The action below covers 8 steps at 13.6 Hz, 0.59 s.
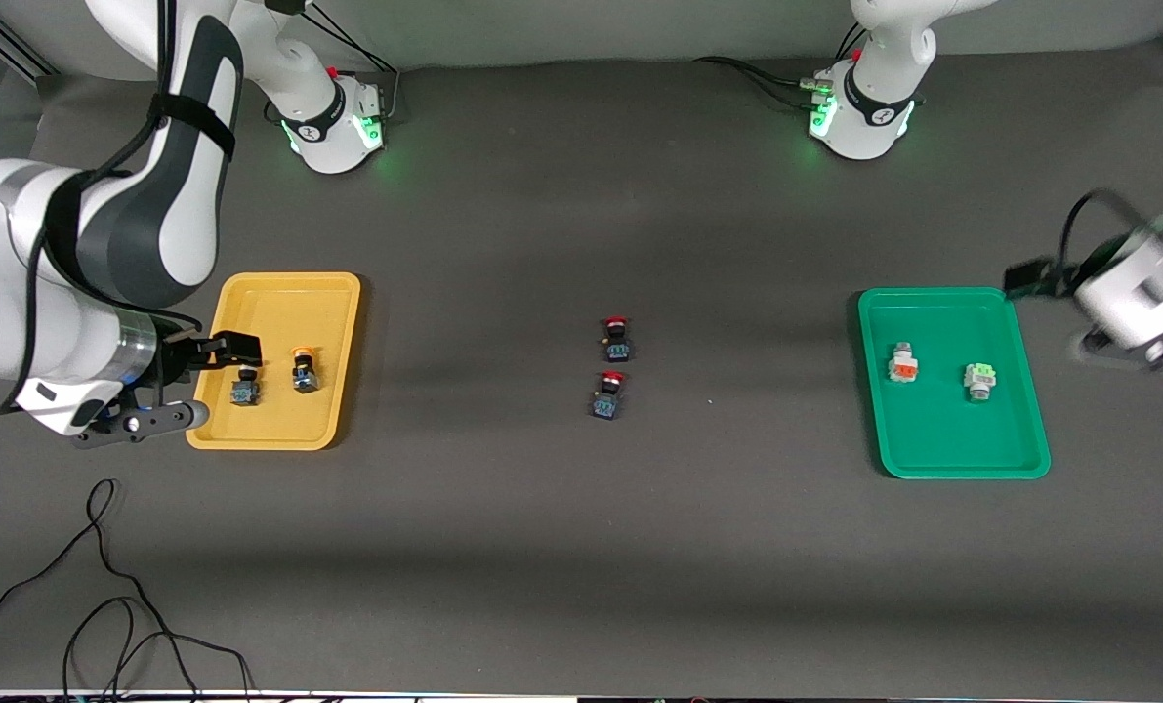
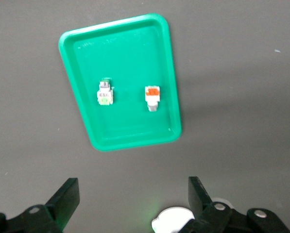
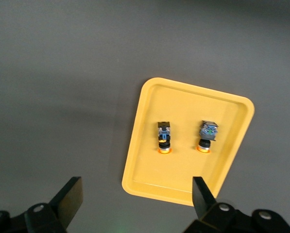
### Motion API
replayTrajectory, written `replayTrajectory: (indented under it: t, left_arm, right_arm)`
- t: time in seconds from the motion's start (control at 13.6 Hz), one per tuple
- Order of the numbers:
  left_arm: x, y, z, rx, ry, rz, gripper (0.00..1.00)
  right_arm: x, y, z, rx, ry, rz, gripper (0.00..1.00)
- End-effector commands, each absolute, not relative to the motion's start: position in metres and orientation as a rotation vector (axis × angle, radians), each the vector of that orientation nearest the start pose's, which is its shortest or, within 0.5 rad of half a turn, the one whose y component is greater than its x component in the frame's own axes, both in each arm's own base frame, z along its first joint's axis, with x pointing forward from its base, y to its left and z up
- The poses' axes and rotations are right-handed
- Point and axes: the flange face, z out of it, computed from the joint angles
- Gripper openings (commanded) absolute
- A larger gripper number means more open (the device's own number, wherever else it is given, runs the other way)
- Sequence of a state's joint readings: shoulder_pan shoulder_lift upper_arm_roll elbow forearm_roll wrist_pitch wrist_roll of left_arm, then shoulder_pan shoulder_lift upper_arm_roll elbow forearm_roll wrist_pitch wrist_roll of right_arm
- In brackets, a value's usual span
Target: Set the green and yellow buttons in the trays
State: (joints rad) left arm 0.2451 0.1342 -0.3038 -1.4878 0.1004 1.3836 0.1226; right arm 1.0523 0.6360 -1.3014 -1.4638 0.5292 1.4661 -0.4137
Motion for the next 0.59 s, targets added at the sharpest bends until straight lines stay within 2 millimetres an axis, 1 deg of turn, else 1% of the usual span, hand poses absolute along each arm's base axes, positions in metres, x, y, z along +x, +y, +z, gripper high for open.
replayTrajectory:
  t: [0.0,0.29,0.52]
  left_arm:
    - [0.589,-0.012,0.577,-3.095,0.231,0.389,1.0]
    - [0.589,-0.011,0.578,-3.095,0.221,0.388,1.0]
    - [0.589,-0.009,0.575,-3.095,0.215,0.403,1.0]
  right_arm:
    - [0.612,0.074,0.513,-3.147,-0.207,0.329,1.0]
    - [0.607,0.057,0.524,-3.134,-0.163,0.361,1.0]
    - [0.6,0.04,0.539,-3.127,-0.12,0.344,1.0]
